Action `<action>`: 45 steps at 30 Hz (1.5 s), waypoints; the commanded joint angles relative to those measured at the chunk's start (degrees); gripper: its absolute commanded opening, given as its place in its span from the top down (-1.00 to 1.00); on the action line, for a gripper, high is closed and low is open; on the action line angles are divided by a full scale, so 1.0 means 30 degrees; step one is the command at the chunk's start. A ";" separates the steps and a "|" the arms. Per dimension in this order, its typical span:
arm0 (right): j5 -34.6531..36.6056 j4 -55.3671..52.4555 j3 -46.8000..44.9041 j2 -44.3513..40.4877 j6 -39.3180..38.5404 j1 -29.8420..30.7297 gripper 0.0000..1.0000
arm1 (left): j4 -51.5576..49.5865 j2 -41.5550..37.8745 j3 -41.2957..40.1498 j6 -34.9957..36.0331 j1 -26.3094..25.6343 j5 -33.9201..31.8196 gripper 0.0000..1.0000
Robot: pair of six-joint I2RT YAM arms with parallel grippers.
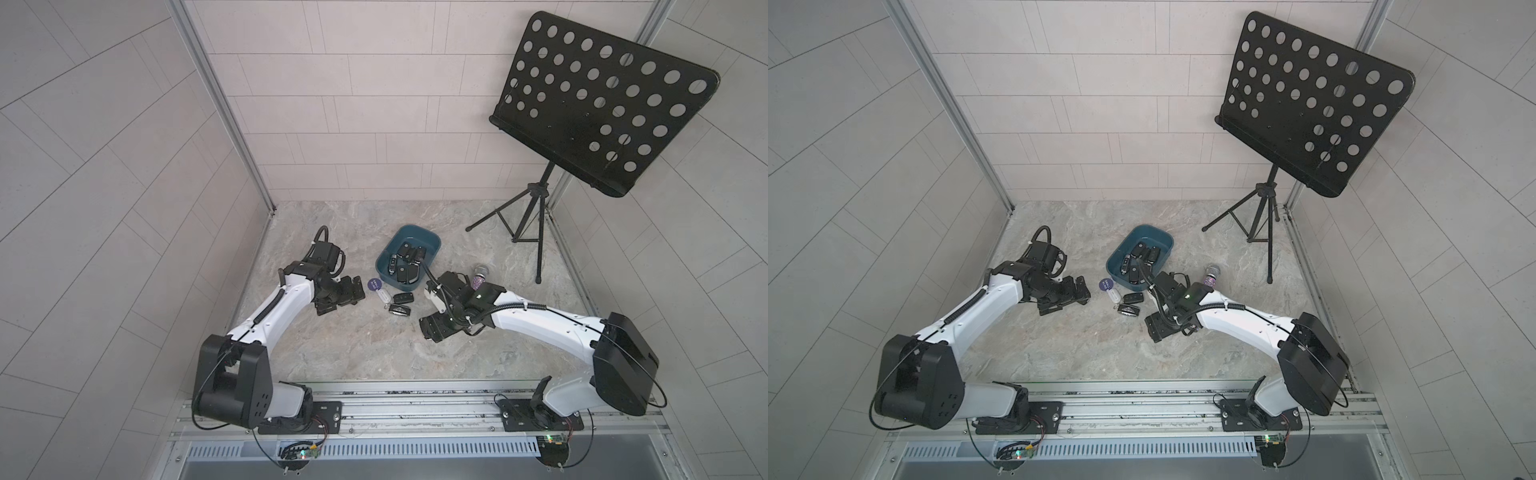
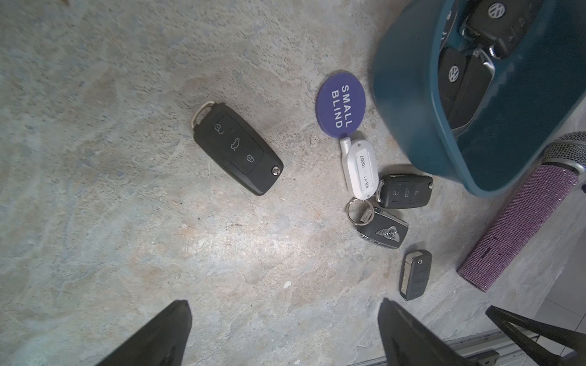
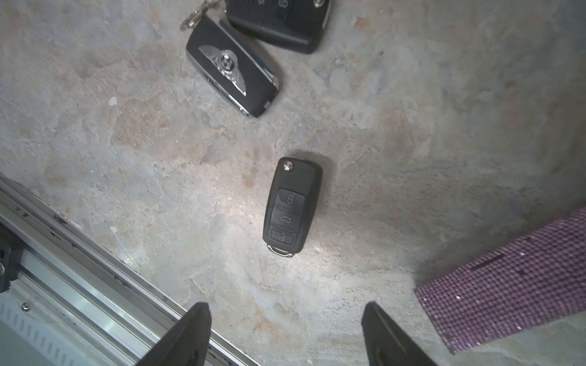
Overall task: Place the car key into the storage box
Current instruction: Pick up the car key from the center of the board.
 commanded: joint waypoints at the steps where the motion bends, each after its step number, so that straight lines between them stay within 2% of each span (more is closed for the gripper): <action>1: 0.1107 0.0186 0.0167 0.0788 -0.0250 0.0428 -0.57 | -0.0407 -0.0439 -0.0183 0.0380 -0.0003 -0.0124 -1.00; 13: 0.2110 -0.0024 0.1875 0.3970 -0.1282 0.0957 -0.58 | -0.0564 -0.0589 -0.0359 0.0187 -0.0002 -0.1272 -1.00; 21: 0.3151 0.0060 0.2633 0.5547 -0.1442 0.1042 -0.51 | -0.0484 -0.0331 -0.0187 0.0246 0.0021 -0.1339 -1.00; 29: 0.3155 0.0049 0.3086 0.6567 -0.1619 0.1074 -0.30 | -0.0520 -0.0272 -0.0183 0.0304 0.0001 -0.1564 -1.00; 38: 0.3132 -0.0016 0.3129 0.6797 -0.1620 0.1074 0.17 | -0.0510 -0.0270 -0.0212 0.0348 -0.0002 -0.1714 -1.00; 45: 0.3155 -0.0081 0.3135 0.6614 -0.1626 0.1074 0.36 | -0.0474 -0.0099 -0.0154 0.0391 0.0032 -0.1873 -1.00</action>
